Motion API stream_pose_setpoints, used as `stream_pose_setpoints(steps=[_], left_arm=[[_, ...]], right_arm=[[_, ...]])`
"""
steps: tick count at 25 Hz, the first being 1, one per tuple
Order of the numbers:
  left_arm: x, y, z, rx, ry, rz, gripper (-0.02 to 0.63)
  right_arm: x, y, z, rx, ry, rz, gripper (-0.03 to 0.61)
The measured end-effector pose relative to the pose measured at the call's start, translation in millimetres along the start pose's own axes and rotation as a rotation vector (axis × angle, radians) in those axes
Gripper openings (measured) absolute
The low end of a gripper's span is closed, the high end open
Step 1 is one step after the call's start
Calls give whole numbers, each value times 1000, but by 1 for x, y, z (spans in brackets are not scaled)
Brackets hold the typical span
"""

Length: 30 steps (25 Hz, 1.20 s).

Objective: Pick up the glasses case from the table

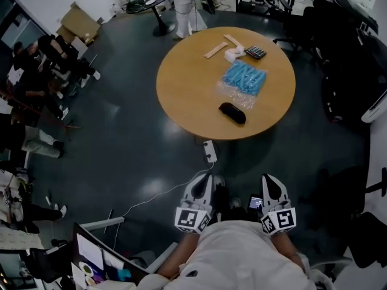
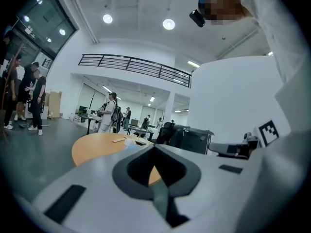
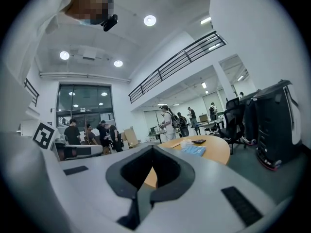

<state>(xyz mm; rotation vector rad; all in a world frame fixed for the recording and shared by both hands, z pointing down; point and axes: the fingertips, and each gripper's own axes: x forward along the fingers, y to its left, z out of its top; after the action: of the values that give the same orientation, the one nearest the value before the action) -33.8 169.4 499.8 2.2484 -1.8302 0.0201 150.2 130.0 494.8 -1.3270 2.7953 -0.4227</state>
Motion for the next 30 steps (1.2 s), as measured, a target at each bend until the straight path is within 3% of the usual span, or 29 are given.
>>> stream_pose_setpoints(steps=[9, 19, 23, 27, 30], left_arm=[[115, 32, -3, -41, 22, -76, 6], [262, 74, 22, 17, 84, -244, 6], [300, 84, 11, -5, 127, -251, 6], [331, 88, -24, 99, 234, -286, 6], [346, 87, -64, 280, 375, -367, 6]], right_arm=[[62, -65, 4, 5, -3, -73, 15], [180, -107, 60, -11, -54, -108, 15], [210, -121, 64, -18, -26, -94, 15], [236, -137, 71, -17, -19, -69, 15], [254, -149, 76, -33, -13, -29, 15]])
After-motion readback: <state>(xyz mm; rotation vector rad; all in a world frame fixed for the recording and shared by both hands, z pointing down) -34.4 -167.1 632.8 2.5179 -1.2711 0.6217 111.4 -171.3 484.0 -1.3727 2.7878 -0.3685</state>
